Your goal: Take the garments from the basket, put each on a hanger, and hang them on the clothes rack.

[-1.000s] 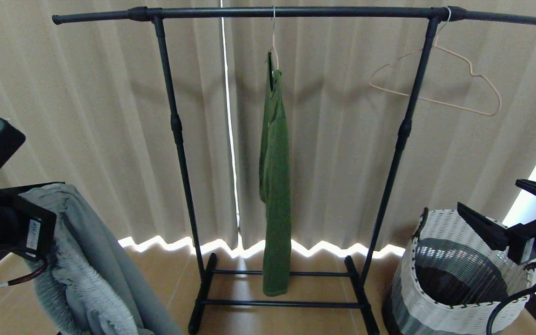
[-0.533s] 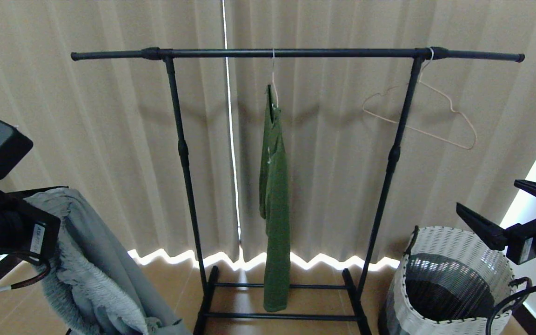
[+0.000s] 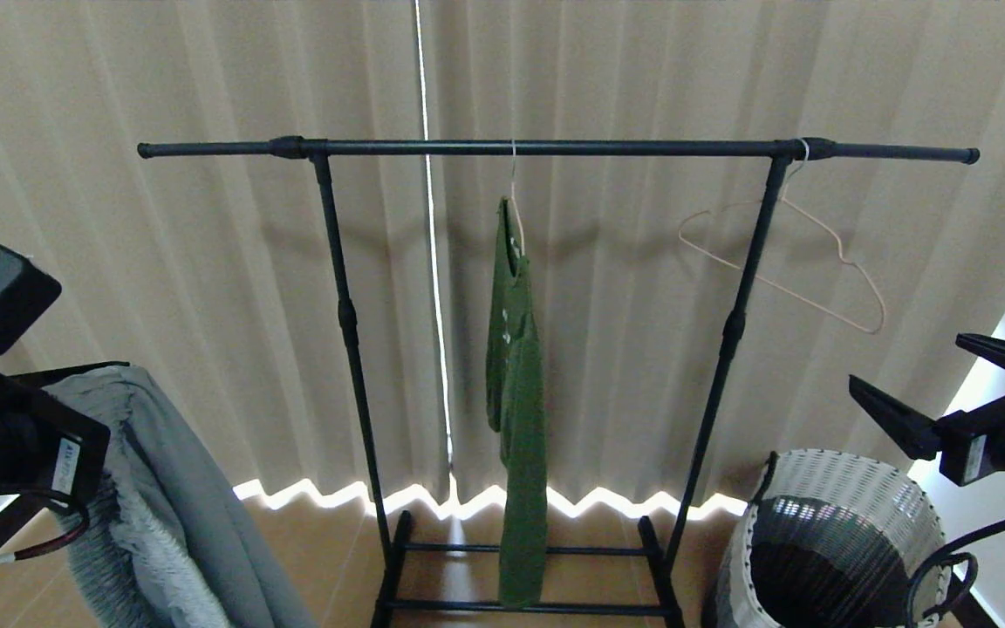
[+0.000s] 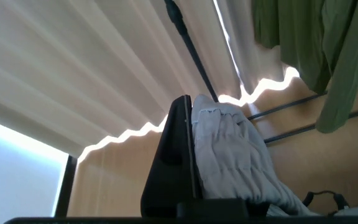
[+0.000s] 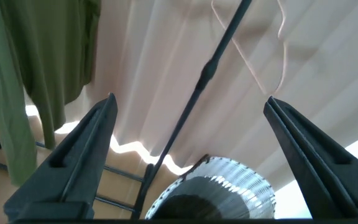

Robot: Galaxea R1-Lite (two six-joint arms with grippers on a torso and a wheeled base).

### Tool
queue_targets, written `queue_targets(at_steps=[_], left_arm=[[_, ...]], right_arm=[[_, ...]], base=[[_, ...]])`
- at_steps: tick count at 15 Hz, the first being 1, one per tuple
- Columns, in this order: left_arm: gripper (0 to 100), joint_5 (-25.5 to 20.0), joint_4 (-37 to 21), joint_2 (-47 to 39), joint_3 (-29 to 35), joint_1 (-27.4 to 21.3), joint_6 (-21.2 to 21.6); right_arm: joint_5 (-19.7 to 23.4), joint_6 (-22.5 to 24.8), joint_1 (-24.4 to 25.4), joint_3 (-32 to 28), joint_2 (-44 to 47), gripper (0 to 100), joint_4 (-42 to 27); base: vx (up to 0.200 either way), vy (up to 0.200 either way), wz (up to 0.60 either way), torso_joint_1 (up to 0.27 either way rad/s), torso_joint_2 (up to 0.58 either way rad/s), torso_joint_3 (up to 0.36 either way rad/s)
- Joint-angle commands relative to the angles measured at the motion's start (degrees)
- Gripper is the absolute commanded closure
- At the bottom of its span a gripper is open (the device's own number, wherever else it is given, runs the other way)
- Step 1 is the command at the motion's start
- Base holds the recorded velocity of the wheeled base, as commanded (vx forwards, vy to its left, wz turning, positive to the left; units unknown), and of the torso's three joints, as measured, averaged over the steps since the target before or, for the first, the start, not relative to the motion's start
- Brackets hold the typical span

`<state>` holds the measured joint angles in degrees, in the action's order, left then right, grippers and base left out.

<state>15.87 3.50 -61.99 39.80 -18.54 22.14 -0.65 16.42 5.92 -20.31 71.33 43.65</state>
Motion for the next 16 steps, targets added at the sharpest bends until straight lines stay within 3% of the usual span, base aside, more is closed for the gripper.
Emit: queue_targets(at_steps=[1,5,11,12,14,16], left_arm=[[100,0.0,0.3,0.3,-0.4,0.0,-0.1],[100,0.0,0.3,0.6,-0.8,0.2,-0.1],[100,0.1,0.5,1.3,-2.4,0.2,1.8],[100,0.2,2.5,2.0,-4.5,0.3,4.5],[100,0.2,10.2,2.5,-8.1,0.3,5.8],[100,0.2,12.8,2.3,-9.2,1.1,6.9]], right_arm=[[0.0,0.0,-0.5,-0.7,2.1,0,0.0],[0.0,0.0,-0.5,-1.7,3.3,0,0.1],[-0.1,0.0,-1.9,-1.9,3.3,0,0.0],[0.0,0.0,-2.6,-2.3,4.0,0,0.1],[0.3,0.0,-4.3,-2.6,4.1,0,-0.9],[-0.1,-0.1,-4.4,-3.0,4.6,0,-2.5]], base=[[0.0,0.0,0.0,0.246,-0.5,-0.251],[0.0,0.0,0.0,0.242,-0.5,-0.26],[0.0,0.0,0.0,0.036,-0.08,-0.042],[0.0,0.0,0.0,0.0,0.0,0.0],[0.0,0.0,0.0,0.0,0.0,0.0],[0.0,0.0,0.0,0.0,0.0,0.0]])
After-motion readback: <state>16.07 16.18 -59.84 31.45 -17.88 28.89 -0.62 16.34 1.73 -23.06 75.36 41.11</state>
